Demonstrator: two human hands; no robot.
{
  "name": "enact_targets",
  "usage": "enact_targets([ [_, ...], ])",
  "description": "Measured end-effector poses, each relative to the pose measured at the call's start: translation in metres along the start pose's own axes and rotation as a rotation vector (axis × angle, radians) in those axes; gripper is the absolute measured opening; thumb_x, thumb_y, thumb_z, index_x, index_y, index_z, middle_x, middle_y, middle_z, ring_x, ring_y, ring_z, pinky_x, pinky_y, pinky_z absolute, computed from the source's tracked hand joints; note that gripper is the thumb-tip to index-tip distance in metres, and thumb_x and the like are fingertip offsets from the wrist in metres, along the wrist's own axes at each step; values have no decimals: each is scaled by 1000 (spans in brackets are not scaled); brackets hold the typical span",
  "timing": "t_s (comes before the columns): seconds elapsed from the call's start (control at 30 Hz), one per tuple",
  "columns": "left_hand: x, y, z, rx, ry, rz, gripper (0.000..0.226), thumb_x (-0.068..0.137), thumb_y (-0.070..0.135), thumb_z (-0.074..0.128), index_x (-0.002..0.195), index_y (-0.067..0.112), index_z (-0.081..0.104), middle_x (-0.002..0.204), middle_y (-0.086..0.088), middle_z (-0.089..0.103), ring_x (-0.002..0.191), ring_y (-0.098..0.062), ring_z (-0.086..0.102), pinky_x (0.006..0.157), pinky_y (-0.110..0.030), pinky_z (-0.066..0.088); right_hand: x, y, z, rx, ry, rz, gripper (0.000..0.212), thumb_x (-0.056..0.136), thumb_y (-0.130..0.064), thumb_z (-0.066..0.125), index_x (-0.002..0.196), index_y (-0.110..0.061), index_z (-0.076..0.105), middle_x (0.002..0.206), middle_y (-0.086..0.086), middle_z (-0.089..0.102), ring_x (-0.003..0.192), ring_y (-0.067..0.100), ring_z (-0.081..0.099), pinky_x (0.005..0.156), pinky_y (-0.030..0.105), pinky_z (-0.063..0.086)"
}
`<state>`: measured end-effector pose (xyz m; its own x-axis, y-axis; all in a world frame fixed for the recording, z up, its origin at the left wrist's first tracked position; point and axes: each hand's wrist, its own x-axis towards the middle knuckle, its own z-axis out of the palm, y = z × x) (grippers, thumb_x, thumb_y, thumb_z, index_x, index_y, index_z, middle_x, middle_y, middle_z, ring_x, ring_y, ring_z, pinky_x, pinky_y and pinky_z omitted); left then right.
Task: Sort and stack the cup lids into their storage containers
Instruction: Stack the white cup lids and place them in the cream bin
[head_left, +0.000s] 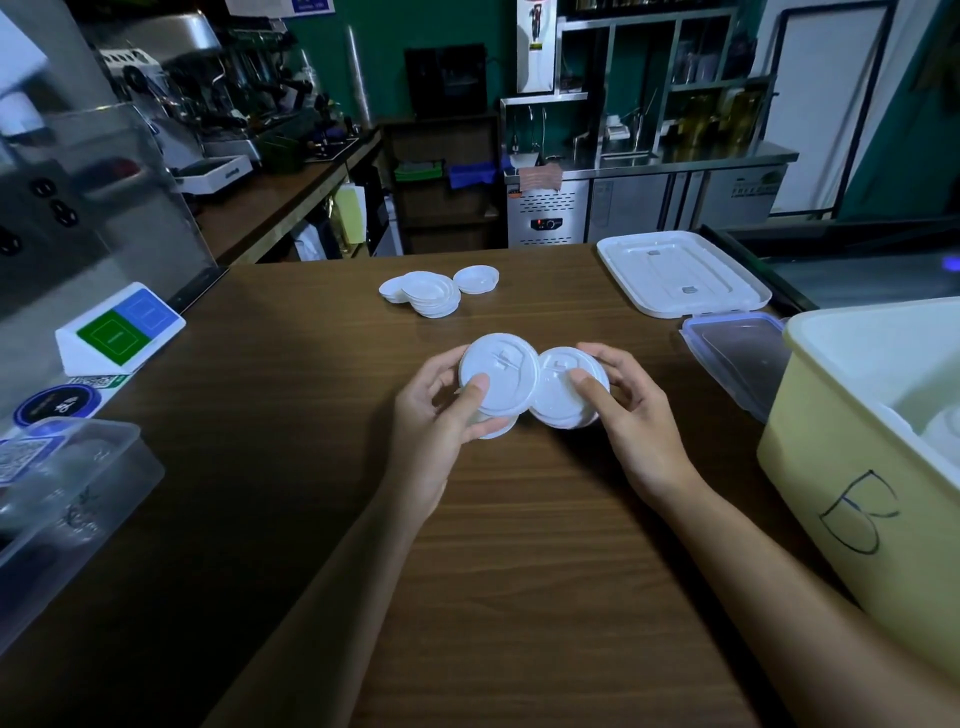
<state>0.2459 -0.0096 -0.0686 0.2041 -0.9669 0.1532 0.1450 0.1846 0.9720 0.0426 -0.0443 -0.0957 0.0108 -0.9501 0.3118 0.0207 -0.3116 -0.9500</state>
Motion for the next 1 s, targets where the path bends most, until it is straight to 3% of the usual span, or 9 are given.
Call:
enact_targets([
  [0.17, -5, -13, 10, 101, 4, -25, 21, 96, 12, 74, 116, 8, 72, 105, -4, 76, 100, -19, 76, 74, -33, 64, -2, -2, 1, 12, -47, -6, 31, 97, -34, 69, 127, -27, 68, 128, -4, 73, 120, 12, 66, 95, 21, 52],
  [0.27, -3, -17, 11, 147, 7, 10, 21, 93, 13, 78, 113, 7, 75, 101, -11, 78, 89, -18, 76, 72, -26, 61, -2, -2, 1, 29, -50, 12, 27, 101, -34, 68, 127, -30, 68, 125, -6, 73, 118, 11, 66, 92, 21, 53],
  [0.5, -5, -20, 13, 155, 1, 9, 31, 85, 15, 85, 114, 6, 76, 99, -12, 77, 84, -17, 76, 75, -31, 64, -5, -6, 2, 5, -130, 1, 36, 97, -41, 66, 129, -25, 68, 126, -7, 72, 120, 6, 64, 97, 17, 48],
  [0.6, -6, -22, 15, 168, 21, 6, 29, 83, 16, 88, 109, 10, 75, 96, -8, 76, 79, -15, 76, 77, -36, 65, -7, -8, 3, 20, -152, 6, 37, 93, -38, 75, 127, -24, 69, 125, -6, 72, 119, 9, 66, 97, 20, 51],
  [0.77, -6, -22, 13, 278, -2, 36, 34, 82, 24, 90, 108, 13, 71, 105, 0, 76, 94, -10, 75, 78, -21, 58, -8, -8, 2, 24, -163, -12, 32, 95, -16, 77, 126, -16, 69, 121, -5, 74, 115, 5, 68, 94, 18, 50],
  [1.0, -4, -16, 8, 259, -187, 52, 36, 92, 25, 79, 127, 19, 67, 117, 4, 76, 113, -6, 71, 96, -22, 54, -5, -6, 0, 89, -175, -16, 32, 95, -21, 77, 126, -21, 72, 128, 2, 74, 125, 20, 66, 107, 36, 50],
])
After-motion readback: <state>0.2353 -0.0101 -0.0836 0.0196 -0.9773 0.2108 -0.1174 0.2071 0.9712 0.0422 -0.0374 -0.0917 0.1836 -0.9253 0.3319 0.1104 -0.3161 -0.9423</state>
